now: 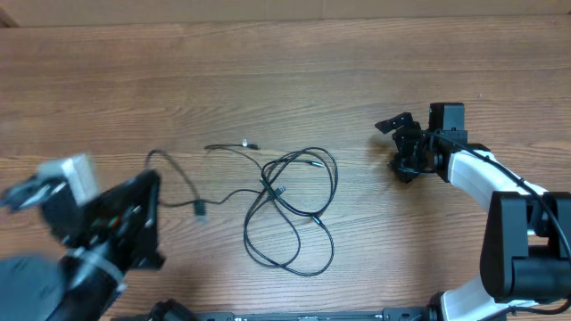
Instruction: Untangle cables
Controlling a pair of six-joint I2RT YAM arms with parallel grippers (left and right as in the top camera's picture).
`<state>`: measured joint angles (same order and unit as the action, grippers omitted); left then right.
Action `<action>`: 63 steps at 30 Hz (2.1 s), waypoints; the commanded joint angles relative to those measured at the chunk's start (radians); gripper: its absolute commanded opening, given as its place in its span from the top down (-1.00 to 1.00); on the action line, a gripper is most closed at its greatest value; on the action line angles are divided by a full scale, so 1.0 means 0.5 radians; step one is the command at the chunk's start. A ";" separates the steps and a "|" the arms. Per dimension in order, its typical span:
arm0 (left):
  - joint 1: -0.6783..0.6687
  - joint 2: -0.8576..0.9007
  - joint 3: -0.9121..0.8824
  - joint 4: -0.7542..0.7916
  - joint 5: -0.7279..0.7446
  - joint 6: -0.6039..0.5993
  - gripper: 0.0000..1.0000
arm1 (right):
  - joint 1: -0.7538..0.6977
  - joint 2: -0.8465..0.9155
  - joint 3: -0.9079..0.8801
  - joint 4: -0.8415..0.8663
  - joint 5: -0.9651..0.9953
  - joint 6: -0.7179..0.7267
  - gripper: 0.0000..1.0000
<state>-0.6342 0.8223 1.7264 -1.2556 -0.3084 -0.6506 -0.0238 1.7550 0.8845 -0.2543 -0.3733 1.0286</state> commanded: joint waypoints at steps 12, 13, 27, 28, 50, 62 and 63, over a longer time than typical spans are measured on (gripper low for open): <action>0.008 -0.087 0.019 -0.111 -0.119 0.105 0.92 | -0.021 0.141 -0.117 -0.056 0.298 -0.014 -1.00; 0.008 -0.087 0.019 -0.121 -0.131 0.105 0.91 | -0.021 0.141 -0.117 -0.050 0.299 -0.014 -1.00; 0.008 -0.076 0.017 -0.156 -0.136 0.103 0.91 | -0.021 0.141 -0.117 -0.693 -0.226 -0.237 -1.00; 0.008 -0.072 0.016 -0.156 -0.137 0.095 0.91 | -0.021 0.141 -0.117 -0.684 -0.394 -0.394 -0.99; 0.008 -0.034 -0.011 -0.158 -0.083 0.030 0.91 | -0.018 0.141 -0.119 -0.761 -0.742 -0.825 -1.00; 0.008 -0.034 -0.020 -0.158 -0.077 0.030 0.91 | 0.340 0.141 -0.119 -1.083 -1.165 -1.378 -0.45; 0.008 -0.034 -0.020 -0.157 -0.077 0.030 0.91 | 0.384 0.141 -0.119 -1.118 -1.166 -1.381 -0.47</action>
<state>-0.6342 0.7971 1.7229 -1.3384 -0.3511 -0.6266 0.1184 1.8172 0.8291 -0.7906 -0.9257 0.4339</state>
